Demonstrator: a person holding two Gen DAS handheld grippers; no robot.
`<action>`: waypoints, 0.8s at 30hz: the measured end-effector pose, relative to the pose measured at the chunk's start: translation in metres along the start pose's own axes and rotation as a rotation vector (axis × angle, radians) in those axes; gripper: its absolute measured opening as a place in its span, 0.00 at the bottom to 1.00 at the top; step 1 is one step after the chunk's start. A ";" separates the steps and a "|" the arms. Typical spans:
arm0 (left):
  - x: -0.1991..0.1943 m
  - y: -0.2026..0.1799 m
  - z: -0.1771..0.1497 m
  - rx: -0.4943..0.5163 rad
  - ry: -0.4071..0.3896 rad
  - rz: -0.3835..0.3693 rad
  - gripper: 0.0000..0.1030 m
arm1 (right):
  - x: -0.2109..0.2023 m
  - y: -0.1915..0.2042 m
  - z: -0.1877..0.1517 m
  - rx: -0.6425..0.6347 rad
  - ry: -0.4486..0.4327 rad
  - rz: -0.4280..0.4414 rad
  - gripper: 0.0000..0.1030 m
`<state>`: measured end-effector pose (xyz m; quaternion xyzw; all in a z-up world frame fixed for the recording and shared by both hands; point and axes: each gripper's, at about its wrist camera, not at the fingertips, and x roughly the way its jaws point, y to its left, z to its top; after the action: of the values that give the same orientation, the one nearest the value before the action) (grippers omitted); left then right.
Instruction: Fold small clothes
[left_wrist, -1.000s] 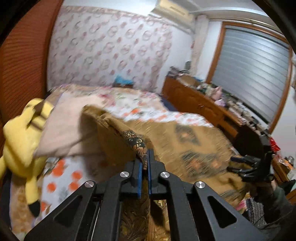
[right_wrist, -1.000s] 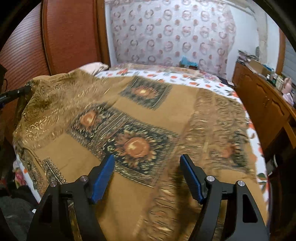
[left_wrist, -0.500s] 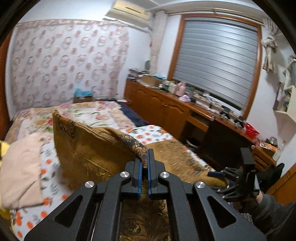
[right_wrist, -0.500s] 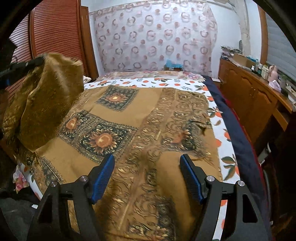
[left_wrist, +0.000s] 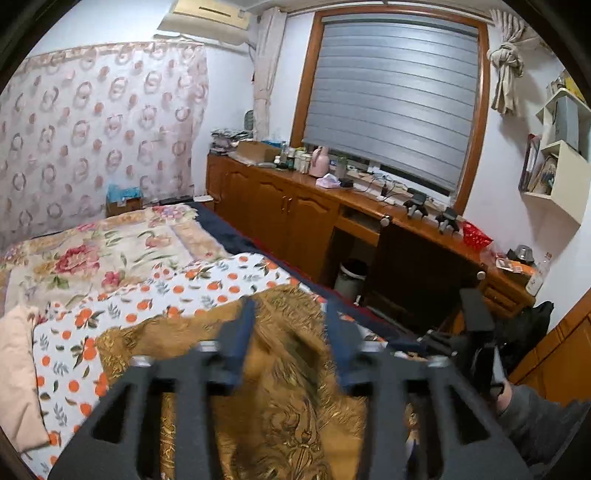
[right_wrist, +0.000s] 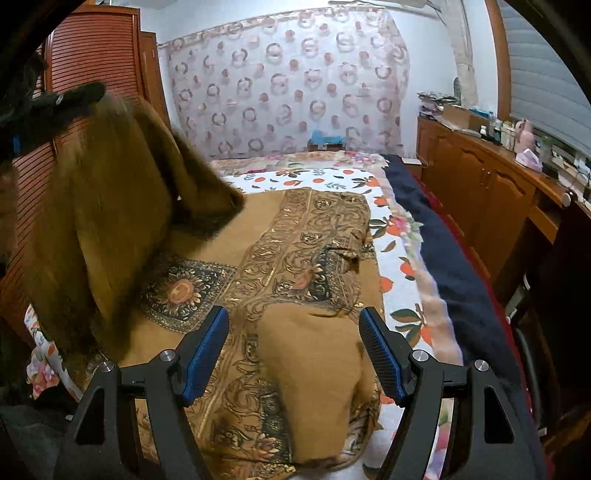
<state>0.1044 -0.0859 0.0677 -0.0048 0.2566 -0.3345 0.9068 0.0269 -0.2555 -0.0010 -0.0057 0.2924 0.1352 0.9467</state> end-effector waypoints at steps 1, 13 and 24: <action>0.001 0.001 -0.003 -0.002 0.006 0.011 0.56 | 0.000 -0.001 0.000 0.002 0.000 -0.001 0.72; -0.003 0.031 -0.057 -0.062 0.073 0.161 0.78 | 0.017 0.002 0.018 0.001 -0.013 0.044 0.72; -0.007 0.054 -0.085 -0.128 0.091 0.199 0.78 | 0.064 0.025 0.046 -0.008 0.040 0.133 0.67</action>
<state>0.0926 -0.0253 -0.0128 -0.0222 0.3176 -0.2256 0.9207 0.0969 -0.2108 0.0031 0.0071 0.3104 0.1991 0.9295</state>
